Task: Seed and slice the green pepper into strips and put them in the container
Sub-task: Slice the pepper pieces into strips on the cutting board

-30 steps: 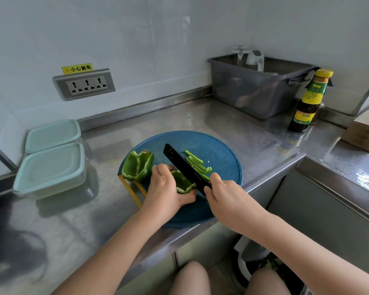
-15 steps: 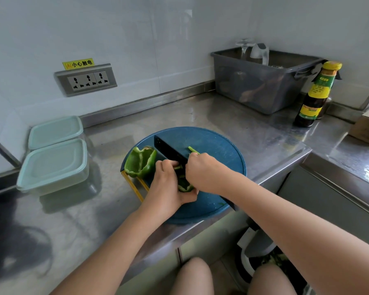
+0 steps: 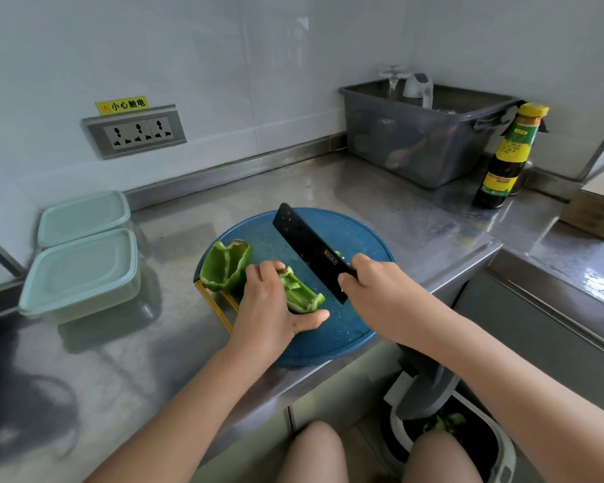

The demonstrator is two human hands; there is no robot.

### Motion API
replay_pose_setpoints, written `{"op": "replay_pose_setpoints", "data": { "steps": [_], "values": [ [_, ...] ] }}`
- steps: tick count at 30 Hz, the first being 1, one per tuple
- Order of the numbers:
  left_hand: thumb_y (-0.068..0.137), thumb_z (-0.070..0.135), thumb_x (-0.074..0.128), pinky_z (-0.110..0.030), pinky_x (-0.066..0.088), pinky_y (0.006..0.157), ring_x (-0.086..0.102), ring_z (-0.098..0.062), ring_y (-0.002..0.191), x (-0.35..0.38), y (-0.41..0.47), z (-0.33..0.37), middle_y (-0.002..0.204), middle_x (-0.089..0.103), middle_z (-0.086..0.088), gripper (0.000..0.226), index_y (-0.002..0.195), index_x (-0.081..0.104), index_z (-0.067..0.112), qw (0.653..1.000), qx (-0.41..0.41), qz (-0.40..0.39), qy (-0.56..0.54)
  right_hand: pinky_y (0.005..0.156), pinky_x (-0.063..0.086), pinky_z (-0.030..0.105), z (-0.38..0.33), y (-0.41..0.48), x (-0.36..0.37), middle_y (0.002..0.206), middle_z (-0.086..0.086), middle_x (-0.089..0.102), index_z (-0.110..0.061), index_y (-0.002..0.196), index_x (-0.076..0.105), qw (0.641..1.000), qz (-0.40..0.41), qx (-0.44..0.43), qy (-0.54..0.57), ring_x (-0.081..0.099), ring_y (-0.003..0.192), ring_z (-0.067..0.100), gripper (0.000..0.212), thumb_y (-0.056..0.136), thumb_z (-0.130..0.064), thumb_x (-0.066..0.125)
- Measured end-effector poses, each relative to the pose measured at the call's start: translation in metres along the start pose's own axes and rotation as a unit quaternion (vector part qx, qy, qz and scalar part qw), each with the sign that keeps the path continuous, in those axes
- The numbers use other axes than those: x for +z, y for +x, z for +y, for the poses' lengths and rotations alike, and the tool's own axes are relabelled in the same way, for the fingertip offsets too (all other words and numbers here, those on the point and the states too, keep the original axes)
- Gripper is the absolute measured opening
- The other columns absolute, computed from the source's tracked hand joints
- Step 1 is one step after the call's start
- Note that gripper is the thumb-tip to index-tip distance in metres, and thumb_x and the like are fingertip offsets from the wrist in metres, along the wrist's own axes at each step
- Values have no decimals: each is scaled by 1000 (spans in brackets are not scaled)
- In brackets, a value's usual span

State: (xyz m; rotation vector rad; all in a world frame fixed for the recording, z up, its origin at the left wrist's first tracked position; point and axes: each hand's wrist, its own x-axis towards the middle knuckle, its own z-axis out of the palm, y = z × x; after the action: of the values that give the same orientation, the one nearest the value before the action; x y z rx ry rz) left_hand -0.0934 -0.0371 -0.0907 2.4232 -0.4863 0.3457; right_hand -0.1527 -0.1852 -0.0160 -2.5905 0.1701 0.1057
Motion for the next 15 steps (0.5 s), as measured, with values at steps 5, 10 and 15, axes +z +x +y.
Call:
{"op": "replay_pose_setpoints", "data": {
  "steps": [5, 10, 15],
  "values": [
    [50, 56, 79, -18, 35, 78, 45, -15, 99, 5, 0, -1, 108, 28, 0, 97, 119, 39, 0, 1000, 17, 9, 12, 50, 29, 33, 3, -3, 12, 75, 13, 50, -5, 84, 38, 999, 15, -29, -9, 42, 61, 25, 29, 100, -28, 33],
    [45, 65, 66, -21, 38, 70, 55, -25, 95, 5, 0, -2, 108, 43, -12, 100, 111, 45, -7, 1000, 13, 16, 20, 49, 29, 33, 8, -2, 22, 68, 8, 47, -8, 84, 37, 999, 21, -38, -26, 41, 55, 22, 28, 100, -30, 32],
    [44, 64, 66, -27, 43, 63, 60, -35, 84, 9, 1, -4, 96, 51, -18, 93, 99, 49, -8, 999, 3, 14, 36, 56, 34, 36, 12, -5, 28, 65, 6, 44, -9, 87, 34, 997, 35, -53, -44, 41, 57, 26, 26, 101, -31, 32]
  ]
}}
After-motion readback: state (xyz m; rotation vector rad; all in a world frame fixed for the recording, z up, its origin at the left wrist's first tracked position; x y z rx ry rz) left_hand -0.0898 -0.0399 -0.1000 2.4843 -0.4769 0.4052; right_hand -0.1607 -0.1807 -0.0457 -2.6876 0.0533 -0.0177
